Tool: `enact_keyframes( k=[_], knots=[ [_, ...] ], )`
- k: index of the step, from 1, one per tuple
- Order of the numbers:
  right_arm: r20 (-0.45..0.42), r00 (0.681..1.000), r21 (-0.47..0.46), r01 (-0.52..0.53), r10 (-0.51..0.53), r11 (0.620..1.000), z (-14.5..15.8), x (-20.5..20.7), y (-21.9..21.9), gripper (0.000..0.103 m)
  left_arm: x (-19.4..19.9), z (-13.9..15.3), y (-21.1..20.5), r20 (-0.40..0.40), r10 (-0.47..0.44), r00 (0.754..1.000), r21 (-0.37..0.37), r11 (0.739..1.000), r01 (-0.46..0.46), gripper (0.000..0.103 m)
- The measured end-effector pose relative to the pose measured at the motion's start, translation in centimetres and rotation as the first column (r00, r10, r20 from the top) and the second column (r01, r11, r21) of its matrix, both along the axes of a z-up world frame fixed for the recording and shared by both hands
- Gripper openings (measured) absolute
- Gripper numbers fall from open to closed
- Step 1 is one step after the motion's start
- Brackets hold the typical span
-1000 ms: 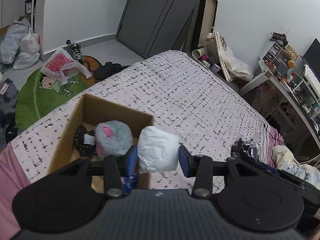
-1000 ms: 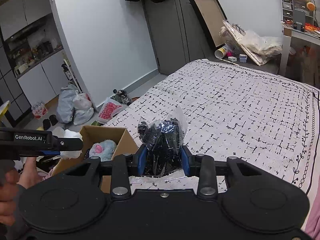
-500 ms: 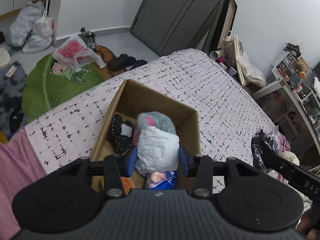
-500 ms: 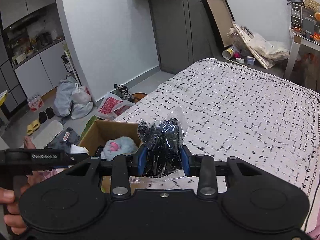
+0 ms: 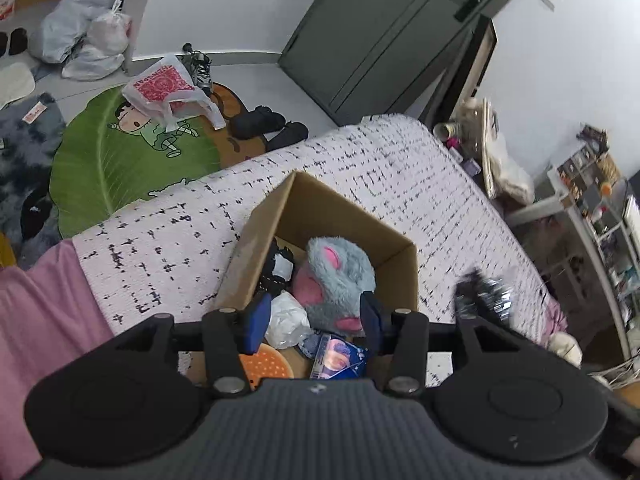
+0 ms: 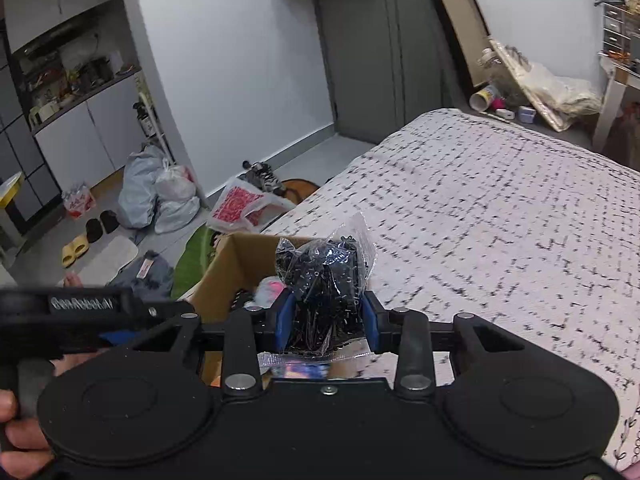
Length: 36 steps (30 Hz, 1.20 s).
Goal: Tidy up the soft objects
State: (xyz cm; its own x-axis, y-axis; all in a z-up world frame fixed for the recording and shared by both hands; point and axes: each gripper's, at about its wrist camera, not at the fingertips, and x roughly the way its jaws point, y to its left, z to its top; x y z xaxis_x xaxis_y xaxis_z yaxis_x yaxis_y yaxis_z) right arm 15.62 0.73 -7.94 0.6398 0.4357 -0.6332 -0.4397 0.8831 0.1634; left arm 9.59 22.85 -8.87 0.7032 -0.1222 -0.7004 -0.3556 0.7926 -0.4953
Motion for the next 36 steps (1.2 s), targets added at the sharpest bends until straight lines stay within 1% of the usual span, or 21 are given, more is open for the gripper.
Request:
enact_keyframes(
  k=[4,10,12,14,16,18,24,26,27,29,31,34,36],
  knots=[
    [-0.011,1.000,-0.010,-0.023,0.023,1.000,-0.4,-0.4,1.5,0.035,-0.7,0.8,0.5,0.001,-0.005,1.000,0.016,1.000,0.005,0.052],
    [-0.035,0.998,-0.015,-0.048,0.047,0.999,-0.9,-0.9,3.4,0.035,-1.1,1.2,1.1,-0.017,-0.004,1.000,0.017,1.000,0.004,0.054],
    [-0.048,0.997,-0.013,-0.053,0.052,0.999,-1.1,-1.0,4.0,0.035,-1.4,1.3,1.5,-0.020,0.001,1.000,0.026,1.000,-0.001,0.066],
    [-0.064,0.996,-0.009,-0.055,0.055,0.998,-1.5,-1.0,4.5,0.035,-1.6,1.5,1.6,-0.024,0.016,1.000,0.061,0.998,-0.014,0.071],
    [-0.081,0.995,-0.008,-0.053,0.053,0.999,-1.8,-1.0,4.9,0.035,-1.7,1.6,1.9,-0.025,0.025,0.999,0.072,0.997,-0.024,0.073],
    [-0.097,0.994,-0.007,-0.050,0.049,0.999,-2.2,-1.0,5.3,0.035,-1.8,1.6,2.2,-0.032,0.029,0.999,0.066,0.997,-0.027,0.074],
    [-0.156,0.987,0.006,-0.028,0.028,1.000,-3.3,-0.9,5.8,0.036,-1.7,1.4,2.3,-0.046,0.007,0.999,0.056,0.998,-0.004,0.077],
    [-0.196,0.980,0.025,-0.023,0.027,0.999,-3.9,-0.6,5.9,0.041,-1.7,1.3,2.3,-0.046,0.001,0.999,0.049,0.999,0.001,0.079],
    [-0.214,0.976,0.031,-0.017,0.023,0.999,-4.1,-0.5,5.8,0.041,-1.6,1.3,2.3,-0.046,-0.002,0.999,0.049,0.999,0.004,0.082],
    [-0.237,0.971,0.051,-0.005,0.017,0.999,-4.1,-0.5,5.4,0.048,-1.7,1.4,2.2,-0.041,-0.009,0.999,0.051,0.999,0.011,0.086],
    [-0.234,0.972,0.062,0.010,0.005,0.998,-3.6,-0.8,4.8,0.054,-1.6,1.6,2.0,-0.038,-0.016,0.999,0.055,0.998,0.018,0.088],
    [-0.223,0.975,0.073,0.015,0.002,0.997,-2.6,-1.3,3.8,0.056,-1.6,1.7,1.5,-0.045,-0.027,0.999,0.073,0.997,0.030,0.091],
    [-0.225,0.974,0.084,0.018,0.001,0.996,-1.8,-1.7,2.7,0.061,-1.6,1.9,1.0,-0.047,-0.036,0.998,0.097,0.995,0.040,0.094]
  ],
)
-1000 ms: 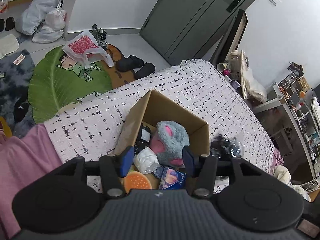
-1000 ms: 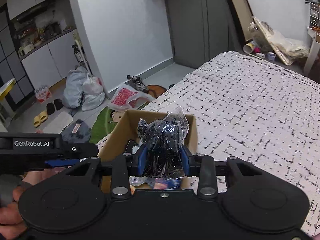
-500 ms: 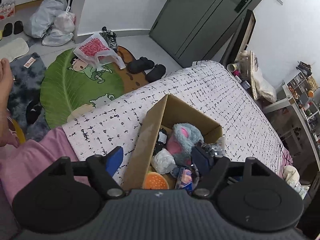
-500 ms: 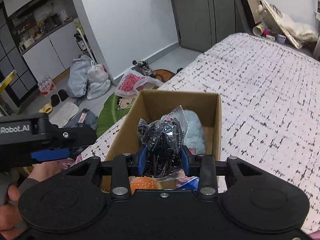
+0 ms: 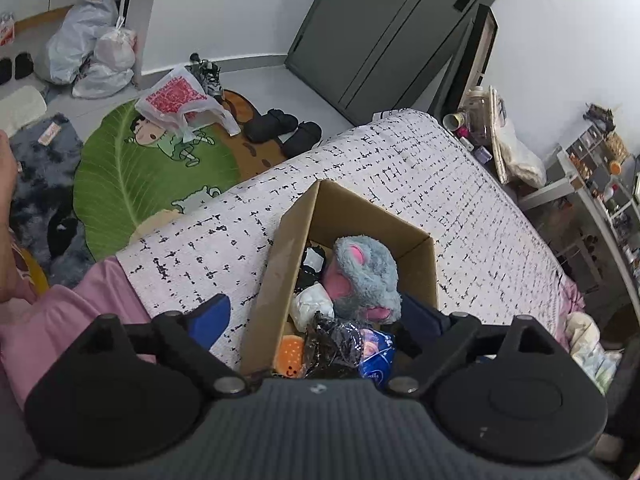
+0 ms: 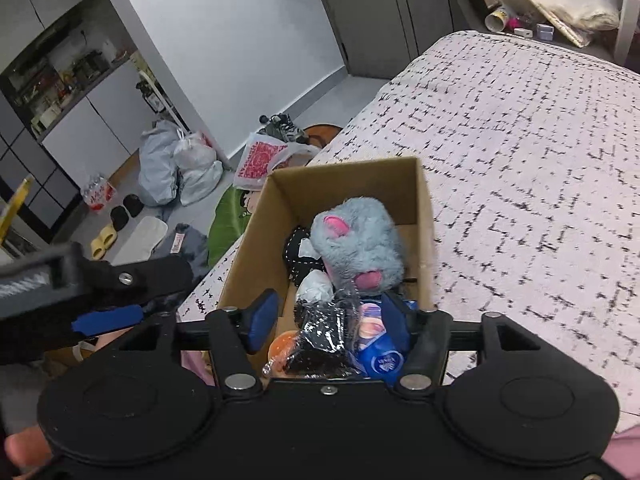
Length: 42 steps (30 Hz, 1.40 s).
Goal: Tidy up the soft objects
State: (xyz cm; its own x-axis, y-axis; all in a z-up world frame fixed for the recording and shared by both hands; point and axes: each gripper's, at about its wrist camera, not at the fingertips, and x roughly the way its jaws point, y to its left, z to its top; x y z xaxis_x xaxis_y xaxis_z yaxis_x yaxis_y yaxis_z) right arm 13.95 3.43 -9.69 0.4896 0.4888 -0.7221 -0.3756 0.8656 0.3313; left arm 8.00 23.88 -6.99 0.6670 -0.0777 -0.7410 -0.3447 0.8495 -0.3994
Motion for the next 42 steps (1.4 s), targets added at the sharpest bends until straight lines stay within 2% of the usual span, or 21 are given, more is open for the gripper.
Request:
enact_keyframes(
  k=[2,5,10,16,20,33,42],
  knots=[
    [0.006,1.000,0.008,0.005,-0.005,1.000,0.7,-0.1,-1.1,0.070,0.0,0.2,-0.6,-0.001,-0.015,1.000,0.015,1.000,0.015,0.096],
    [0.024,1.000,0.013,0.005,-0.005,1.000,1.7,-0.5,-2.7,0.077,-0.1,0.5,-1.4,-0.006,-0.036,0.999,0.030,0.999,0.037,0.096],
    [0.033,0.999,0.026,0.015,-0.015,1.000,3.1,-0.9,-5.6,0.081,0.0,1.4,-2.8,-0.020,-0.057,0.998,0.064,0.996,0.058,0.096],
    [0.044,0.998,0.059,0.048,-0.050,0.997,4.5,-1.3,-9.6,0.093,-0.2,3.5,-5.4,-0.021,-0.095,0.995,0.125,0.987,0.096,0.097],
    [0.052,0.995,0.071,0.079,-0.082,0.994,5.4,-1.6,-12.4,0.102,-0.6,4.7,-7.4,-0.024,-0.114,0.993,0.139,0.983,0.117,0.098],
    [0.081,0.992,0.058,0.095,-0.100,0.994,7.3,-3.1,-19.0,0.103,-2.0,8.0,-13.8,-0.023,-0.147,0.989,0.191,0.970,0.149,0.099],
    [0.117,0.989,0.041,0.084,-0.088,0.996,8.9,-4.2,-21.6,0.103,-3.0,9.4,-17.5,-0.020,-0.171,0.985,0.235,0.957,0.171,0.099]
  ],
)
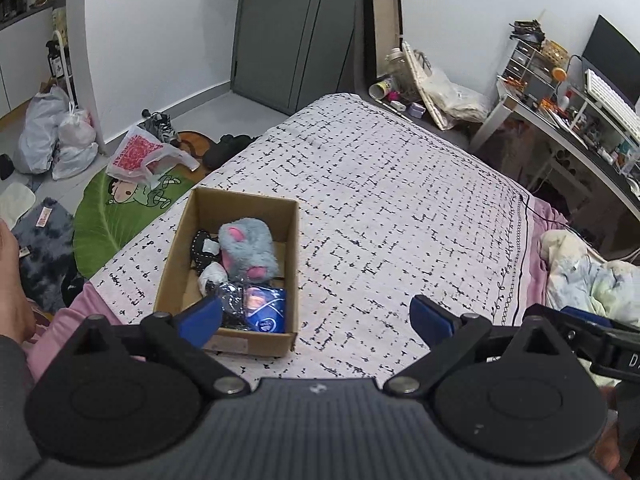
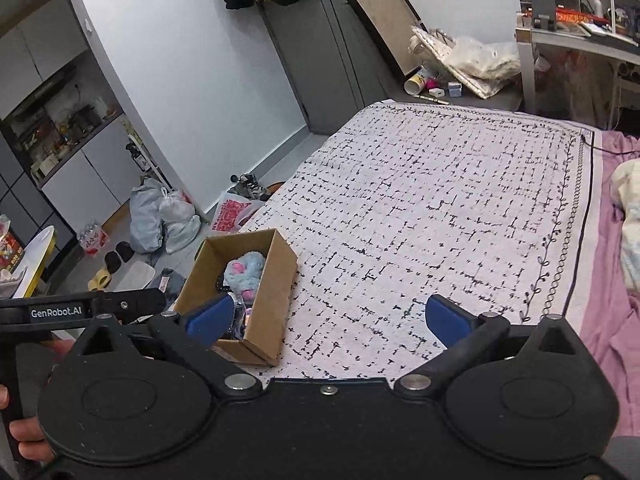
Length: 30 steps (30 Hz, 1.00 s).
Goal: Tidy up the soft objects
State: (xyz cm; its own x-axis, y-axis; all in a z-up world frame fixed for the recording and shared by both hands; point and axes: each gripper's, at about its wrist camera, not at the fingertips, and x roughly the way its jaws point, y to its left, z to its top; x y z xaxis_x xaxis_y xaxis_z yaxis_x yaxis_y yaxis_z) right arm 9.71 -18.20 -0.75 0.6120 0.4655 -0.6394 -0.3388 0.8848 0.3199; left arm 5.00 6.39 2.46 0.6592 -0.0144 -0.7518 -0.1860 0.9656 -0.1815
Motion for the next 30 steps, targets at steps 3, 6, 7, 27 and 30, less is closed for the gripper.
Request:
enact_keyframes(
  k=[3,6,7,27,30],
  knots=[
    [0.007,1.000,-0.014,-0.007,0.007,1.000,0.5,-0.4,-0.5,0.103,-0.4,0.2,-0.9,-0.001,-0.009,1.000,0.008,1.000,0.009,0.099],
    [0.017,1.000,-0.022,-0.015,0.016,1.000,0.9,-0.9,-0.9,0.103,-0.8,0.5,-1.7,0.003,-0.017,1.000,0.021,1.000,0.017,0.099],
    [0.020,1.000,-0.024,-0.016,0.016,1.000,1.1,-1.0,-1.0,0.103,-0.9,0.6,-1.9,0.004,-0.018,1.000,0.025,1.000,0.018,0.099],
    [0.074,0.997,-0.050,-0.017,0.021,0.999,3.2,-4.3,-2.8,0.103,-5.2,2.8,-4.9,0.065,-0.007,0.998,0.106,0.994,0.000,0.102],
    [0.086,0.996,-0.061,-0.014,0.019,0.998,3.3,-4.8,-2.8,0.103,-5.7,2.6,-5.1,0.066,-0.010,0.998,0.101,0.995,0.004,0.102]
  ],
)
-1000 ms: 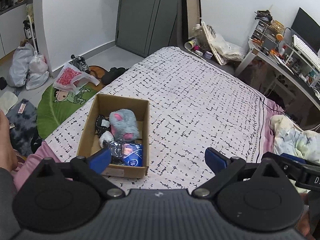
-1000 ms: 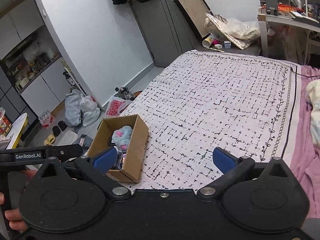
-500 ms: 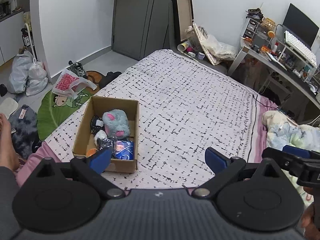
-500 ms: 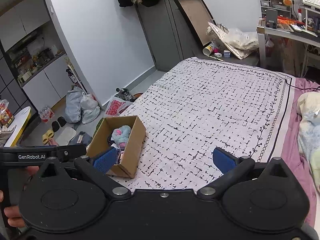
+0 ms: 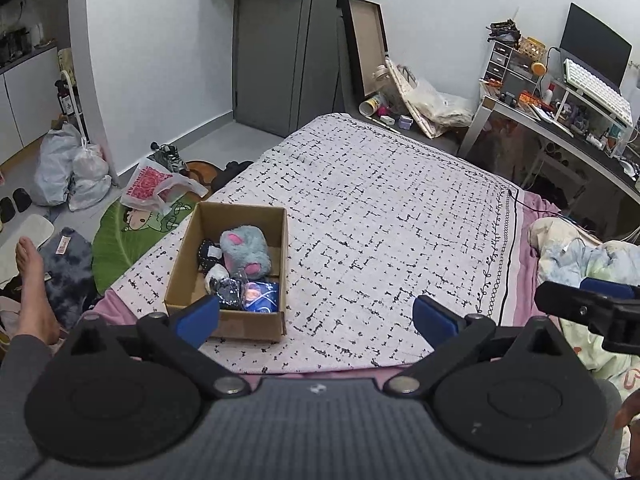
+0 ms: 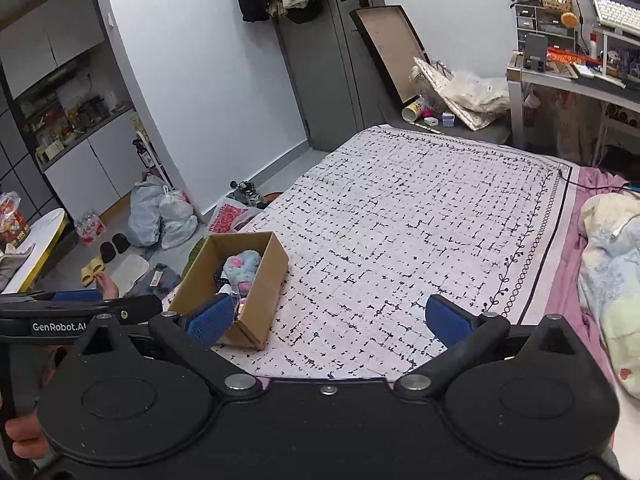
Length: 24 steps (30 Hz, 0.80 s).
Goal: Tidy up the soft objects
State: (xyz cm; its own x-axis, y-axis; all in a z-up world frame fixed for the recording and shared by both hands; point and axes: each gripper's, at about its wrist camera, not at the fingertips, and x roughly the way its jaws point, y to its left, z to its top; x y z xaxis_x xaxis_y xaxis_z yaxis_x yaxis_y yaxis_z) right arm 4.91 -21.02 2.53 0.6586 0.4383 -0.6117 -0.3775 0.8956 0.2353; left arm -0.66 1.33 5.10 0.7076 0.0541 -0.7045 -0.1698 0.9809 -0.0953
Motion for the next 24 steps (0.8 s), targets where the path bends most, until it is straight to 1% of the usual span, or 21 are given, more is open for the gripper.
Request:
enact_keyframes(
  k=[11,24],
  knots=[
    [0.011,1.000,-0.004,-0.007,0.007,1.000,0.4,-1.2,0.0,0.103,-1.1,-0.2,-0.9,0.008,-0.019,1.000,0.005,1.000,0.019,0.102],
    [0.007,1.000,-0.001,-0.007,0.007,1.000,0.2,-1.8,-0.2,0.103,-1.4,-0.6,-1.0,0.007,-0.017,1.000,0.015,1.000,0.017,0.102]
  ],
)
